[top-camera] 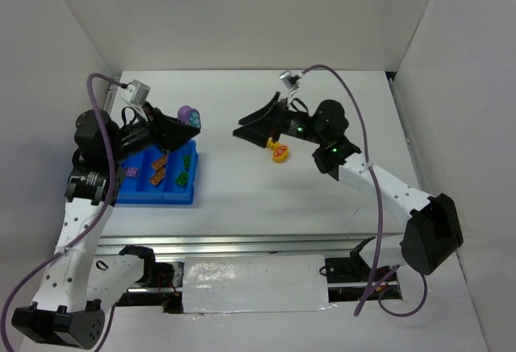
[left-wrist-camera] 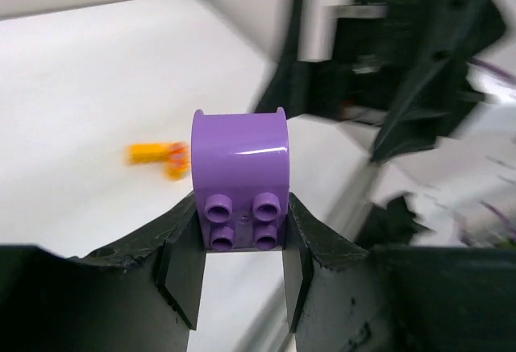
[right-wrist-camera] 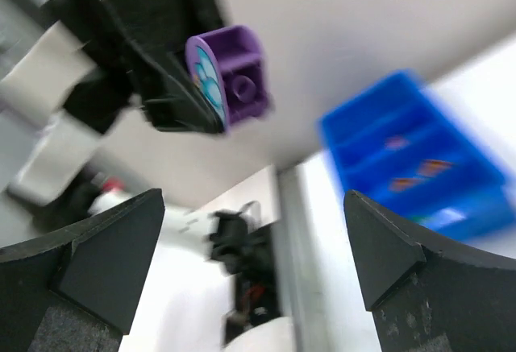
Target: Sort the legos into containers by color
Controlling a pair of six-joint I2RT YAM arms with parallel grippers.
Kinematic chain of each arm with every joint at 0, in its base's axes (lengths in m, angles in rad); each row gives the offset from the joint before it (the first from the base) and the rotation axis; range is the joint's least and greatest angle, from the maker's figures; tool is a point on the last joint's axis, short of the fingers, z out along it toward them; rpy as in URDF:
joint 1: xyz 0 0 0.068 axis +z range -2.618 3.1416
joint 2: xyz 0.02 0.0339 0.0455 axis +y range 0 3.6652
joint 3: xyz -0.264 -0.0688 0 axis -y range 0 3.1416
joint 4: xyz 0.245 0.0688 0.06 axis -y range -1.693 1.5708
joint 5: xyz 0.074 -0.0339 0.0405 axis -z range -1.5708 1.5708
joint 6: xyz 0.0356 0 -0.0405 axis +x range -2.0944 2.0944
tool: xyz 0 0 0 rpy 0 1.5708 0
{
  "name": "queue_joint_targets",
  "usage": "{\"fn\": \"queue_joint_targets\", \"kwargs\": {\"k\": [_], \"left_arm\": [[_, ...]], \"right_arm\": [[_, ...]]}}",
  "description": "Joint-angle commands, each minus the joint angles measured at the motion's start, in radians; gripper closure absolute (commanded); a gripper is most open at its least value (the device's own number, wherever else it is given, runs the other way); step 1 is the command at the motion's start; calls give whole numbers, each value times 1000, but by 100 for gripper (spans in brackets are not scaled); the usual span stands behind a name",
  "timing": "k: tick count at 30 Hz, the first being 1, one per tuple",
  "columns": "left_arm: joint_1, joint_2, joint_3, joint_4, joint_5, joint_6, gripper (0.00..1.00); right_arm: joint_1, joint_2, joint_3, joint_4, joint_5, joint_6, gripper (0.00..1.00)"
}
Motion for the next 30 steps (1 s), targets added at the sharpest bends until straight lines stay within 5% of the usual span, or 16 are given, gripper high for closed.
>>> {"fn": "queue_joint_targets", "kwargs": {"k": [1,8,11,18,28,30], "left_arm": [[51,21,51,-260,-328,183,100],[131,24,-142,-259,-1152,239,100],[163,22,-258,-149,-1266,282,100],[204,85,-335,-100,-1418,339,100],[247,322,-207,-153,-1283,249,100],[247,326,-234,-140,-1262,226,92]], "right_arm": [[-141,-108,-94,3,51,25,0],[-183,-245,-152,-250,149,-162,0],[-183,-243,-169,-247,134,-160,0],[-165,-254,-153,-279,115,-195,0],[-102,-277,-139,-346,170,-265,0],[-102,-279,-134,-356,175,-269,0]]}}
